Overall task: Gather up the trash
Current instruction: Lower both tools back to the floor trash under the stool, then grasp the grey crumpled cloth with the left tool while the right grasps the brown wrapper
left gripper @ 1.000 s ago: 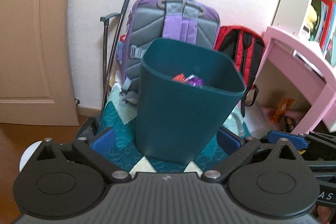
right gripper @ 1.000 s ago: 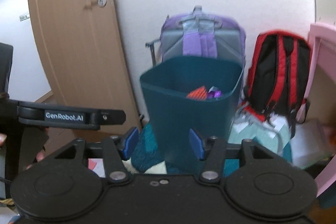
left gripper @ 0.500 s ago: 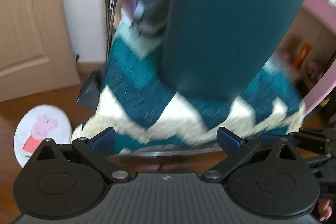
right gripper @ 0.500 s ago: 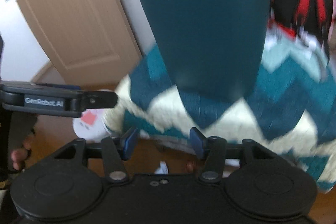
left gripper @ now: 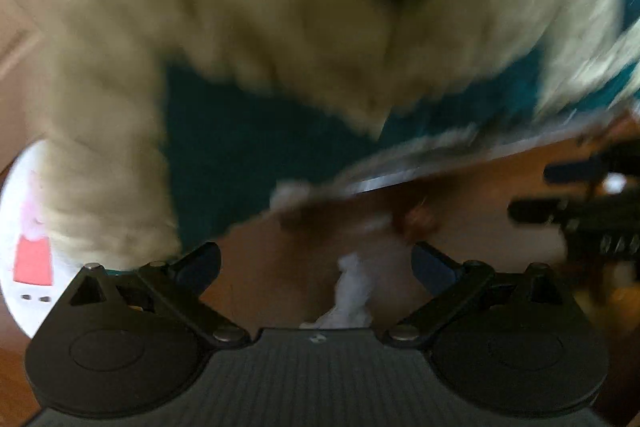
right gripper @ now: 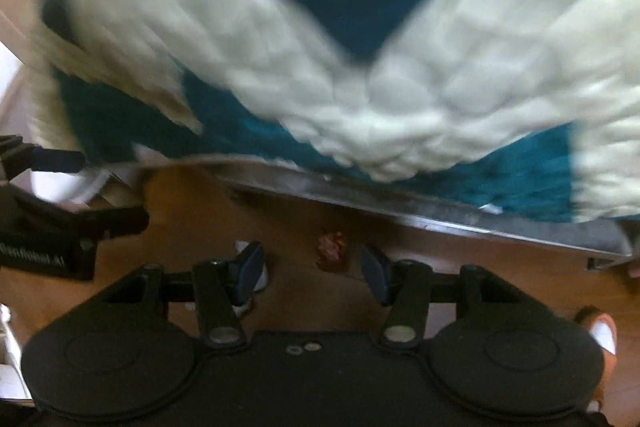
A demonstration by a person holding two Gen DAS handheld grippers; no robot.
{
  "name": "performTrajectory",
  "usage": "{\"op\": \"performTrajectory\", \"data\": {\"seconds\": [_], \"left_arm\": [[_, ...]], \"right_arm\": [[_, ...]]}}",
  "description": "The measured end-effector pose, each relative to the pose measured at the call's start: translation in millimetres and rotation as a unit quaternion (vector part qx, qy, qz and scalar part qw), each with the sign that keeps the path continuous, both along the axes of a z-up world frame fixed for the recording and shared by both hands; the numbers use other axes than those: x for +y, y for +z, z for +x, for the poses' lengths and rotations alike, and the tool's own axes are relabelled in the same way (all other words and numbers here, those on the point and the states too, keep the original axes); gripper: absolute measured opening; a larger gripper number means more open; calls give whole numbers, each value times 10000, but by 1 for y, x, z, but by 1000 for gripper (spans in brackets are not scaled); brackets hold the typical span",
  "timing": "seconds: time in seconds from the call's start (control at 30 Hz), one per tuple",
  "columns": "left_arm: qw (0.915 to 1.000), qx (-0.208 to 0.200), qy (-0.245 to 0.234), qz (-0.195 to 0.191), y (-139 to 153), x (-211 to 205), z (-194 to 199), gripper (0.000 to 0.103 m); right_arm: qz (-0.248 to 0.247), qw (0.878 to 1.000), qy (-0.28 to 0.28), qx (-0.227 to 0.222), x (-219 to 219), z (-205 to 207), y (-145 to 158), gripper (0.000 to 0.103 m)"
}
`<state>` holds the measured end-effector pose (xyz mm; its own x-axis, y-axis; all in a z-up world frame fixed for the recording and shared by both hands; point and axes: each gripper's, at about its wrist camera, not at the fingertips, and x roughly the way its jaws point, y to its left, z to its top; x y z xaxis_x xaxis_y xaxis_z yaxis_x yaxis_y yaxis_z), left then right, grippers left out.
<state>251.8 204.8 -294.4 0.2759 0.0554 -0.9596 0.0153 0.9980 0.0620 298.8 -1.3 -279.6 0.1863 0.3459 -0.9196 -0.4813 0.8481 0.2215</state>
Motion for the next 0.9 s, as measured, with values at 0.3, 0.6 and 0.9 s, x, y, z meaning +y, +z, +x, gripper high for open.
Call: {"op": "performTrajectory", "data": {"seconds": [0.3,0.6,0.9], "left_arm": [[9975,643,-170,-240,-117,-7,-8,100],[9950,882,139,-449,-181,-6,-8,80],[9924,979,322,-669,-200,-5,-5,50]], "right_arm": [[-291,9970,-164,693,30,24,-103,53],[-529,9900,-706,1098,44,31,-168,51],[-672,9855,-902,1272,48,37,-198,35]]}}
